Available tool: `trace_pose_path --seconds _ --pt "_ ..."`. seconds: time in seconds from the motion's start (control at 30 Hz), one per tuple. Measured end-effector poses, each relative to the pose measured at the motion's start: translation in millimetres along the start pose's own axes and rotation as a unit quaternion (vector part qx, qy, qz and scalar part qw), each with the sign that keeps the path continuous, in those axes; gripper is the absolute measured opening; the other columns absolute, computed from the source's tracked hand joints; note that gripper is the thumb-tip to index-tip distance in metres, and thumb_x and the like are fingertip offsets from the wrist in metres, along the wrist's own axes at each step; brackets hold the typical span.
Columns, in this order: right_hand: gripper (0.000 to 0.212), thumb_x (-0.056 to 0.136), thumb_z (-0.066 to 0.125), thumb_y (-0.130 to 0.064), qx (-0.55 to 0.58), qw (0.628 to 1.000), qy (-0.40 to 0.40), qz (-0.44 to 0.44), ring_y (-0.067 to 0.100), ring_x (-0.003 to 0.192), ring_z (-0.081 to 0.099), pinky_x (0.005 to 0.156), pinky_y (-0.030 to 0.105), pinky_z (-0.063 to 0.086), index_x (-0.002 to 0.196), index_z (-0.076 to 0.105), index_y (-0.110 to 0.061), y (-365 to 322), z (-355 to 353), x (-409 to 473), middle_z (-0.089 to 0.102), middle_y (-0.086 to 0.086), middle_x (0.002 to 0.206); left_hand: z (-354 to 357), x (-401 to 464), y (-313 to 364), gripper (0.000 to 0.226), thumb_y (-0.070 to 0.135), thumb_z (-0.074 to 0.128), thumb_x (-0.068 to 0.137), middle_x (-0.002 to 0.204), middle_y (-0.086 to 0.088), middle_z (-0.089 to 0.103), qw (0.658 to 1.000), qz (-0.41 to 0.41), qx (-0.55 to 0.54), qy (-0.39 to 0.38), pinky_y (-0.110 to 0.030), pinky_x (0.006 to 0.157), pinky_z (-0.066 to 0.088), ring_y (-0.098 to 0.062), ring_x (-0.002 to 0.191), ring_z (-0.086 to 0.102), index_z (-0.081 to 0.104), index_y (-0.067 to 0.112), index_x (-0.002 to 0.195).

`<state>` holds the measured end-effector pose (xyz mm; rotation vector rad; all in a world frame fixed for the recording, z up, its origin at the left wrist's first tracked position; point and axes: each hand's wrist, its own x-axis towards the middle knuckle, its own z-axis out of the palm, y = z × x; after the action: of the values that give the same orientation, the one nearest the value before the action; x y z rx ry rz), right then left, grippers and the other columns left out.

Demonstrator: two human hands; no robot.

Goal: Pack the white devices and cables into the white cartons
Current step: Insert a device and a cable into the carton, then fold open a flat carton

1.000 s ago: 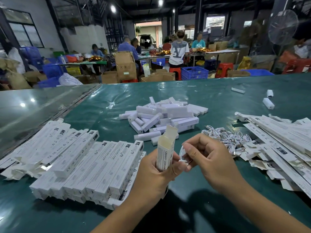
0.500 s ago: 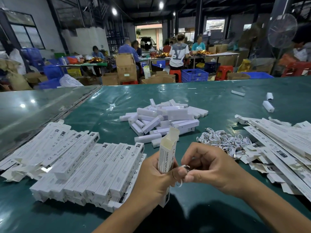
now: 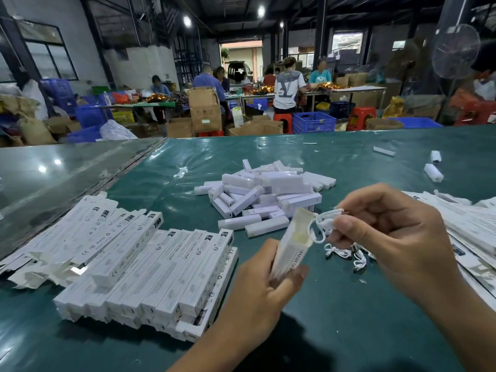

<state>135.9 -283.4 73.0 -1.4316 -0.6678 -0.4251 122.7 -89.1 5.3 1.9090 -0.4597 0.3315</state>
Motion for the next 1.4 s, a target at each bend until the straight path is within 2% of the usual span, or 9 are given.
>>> trace_pose_path --seconds 0.13,0.3,0.43,0.7,0.8,1.03,1.2,1.33,1.4 --pt "0.018 0.08 0.084 -0.025 -0.118 0.992 -0.025 -0.038 0.021 0.05 0.066 0.05 0.023 0.054 0.086 0.071 -0.014 -5.6 -1.6 -3.0 0.069 0.003 0.066 4.1 -0.3 0.2 0.029 0.05 0.066 0.09 0.066 0.016 0.048 0.999 0.025 0.029 -0.013 -0.012 0.053 0.029 -0.001 0.057 0.039 0.052 0.024 0.09" --pt "0.01 0.081 0.079 -0.024 -0.249 0.961 -0.053 -0.105 0.015 0.05 0.06 0.043 0.025 0.05 0.084 0.073 -0.017 -9.3 -3.4 -2.3 0.064 -0.007 0.068 5.1 0.0 -1.2 0.031 0.054 0.067 0.09 0.068 0.016 0.048 1.0 0.025 0.012 -0.008 -0.013 0.053 0.031 -0.002 0.059 0.039 0.053 0.026 0.092" --pt "0.008 0.081 0.08 -0.025 -0.212 0.972 -0.044 -0.09 0.014 0.047 0.056 0.042 0.018 0.046 0.083 0.073 -0.022 -12.3 -7.5 -2.3 0.063 -0.006 0.065 4.8 0.7 -1.2 0.031 0.052 0.067 0.09 0.068 0.018 0.048 0.999 0.033 0.011 -0.003 -0.01 0.054 0.03 -0.002 0.059 0.041 0.053 0.025 0.091" --pt "0.015 0.083 0.082 -0.032 -0.177 0.982 -0.05 -0.048 0.017 0.042 0.057 0.043 0.018 0.046 0.085 0.074 -0.019 -14.1 -13.2 -1.3 0.062 -0.002 0.061 4.0 0.1 -1.1 0.036 0.055 0.065 0.09 0.067 0.015 0.048 0.999 0.037 -0.008 0.004 -0.014 0.053 0.03 -0.004 0.059 0.039 0.055 0.021 0.092" --pt "0.015 0.079 0.087 -0.027 -0.236 0.966 -0.071 -0.078 0.013 0.048 0.058 0.044 0.019 0.048 0.083 0.073 -0.022 -13.6 -8.2 -1.8 0.065 -0.007 0.067 3.4 0.1 -0.6 0.028 0.046 0.068 0.093 0.067 0.018 0.048 0.999 0.04 -0.006 -0.006 -0.009 0.054 0.03 -0.002 0.058 0.04 0.058 0.02 0.096" --pt "0.004 0.084 0.076 -0.021 -0.369 0.916 -0.077 -0.138 0.009 0.062 0.057 0.055 0.024 0.048 0.085 0.072 -0.02 -10.4 -6.2 -3.0 0.061 -0.012 0.074 3.6 -0.8 -0.9 0.026 0.046 0.069 0.092 0.071 0.017 0.05 0.999 0.038 0.008 -0.015 -0.01 0.056 0.031 -0.003 0.06 0.042 0.058 0.024 0.1" --pt "0.005 0.085 0.075 -0.021 -0.396 0.903 -0.085 -0.143 0.007 0.064 0.053 0.06 0.017 0.043 0.085 0.072 -0.017 -11.5 -0.5 -4.1 0.059 -0.011 0.074 4.4 -0.7 -1.3 0.022 0.044 0.07 0.092 0.071 0.017 0.051 0.999 0.037 0.015 -0.014 -0.013 0.057 0.033 -0.004 0.061 0.043 0.057 0.026 0.097" --pt "0.01 0.086 0.079 -0.029 -0.341 0.935 -0.047 -0.087 0.013 0.061 0.059 0.055 0.018 0.044 0.083 0.071 -0.024 -11.5 5.8 -7.7 0.063 -0.009 0.07 4.4 -0.6 -1.0 0.019 0.041 0.07 0.093 0.072 0.018 0.051 0.999 0.035 0.008 -0.017 -0.013 0.057 0.033 -0.005 0.062 0.044 0.058 0.027 0.098" --pt "0.009 0.084 0.077 -0.034 -0.323 0.941 -0.066 -0.077 0.014 0.062 0.06 0.055 0.02 0.045 0.084 0.071 -0.026 -12.0 8.5 -9.2 0.064 -0.01 0.072 4.2 -1.3 -0.5 0.02 0.043 0.07 0.092 0.072 0.018 0.051 0.999 0.041 0.023 -0.018 -0.012 0.057 0.033 -0.004 0.062 0.045 0.057 0.028 0.097"
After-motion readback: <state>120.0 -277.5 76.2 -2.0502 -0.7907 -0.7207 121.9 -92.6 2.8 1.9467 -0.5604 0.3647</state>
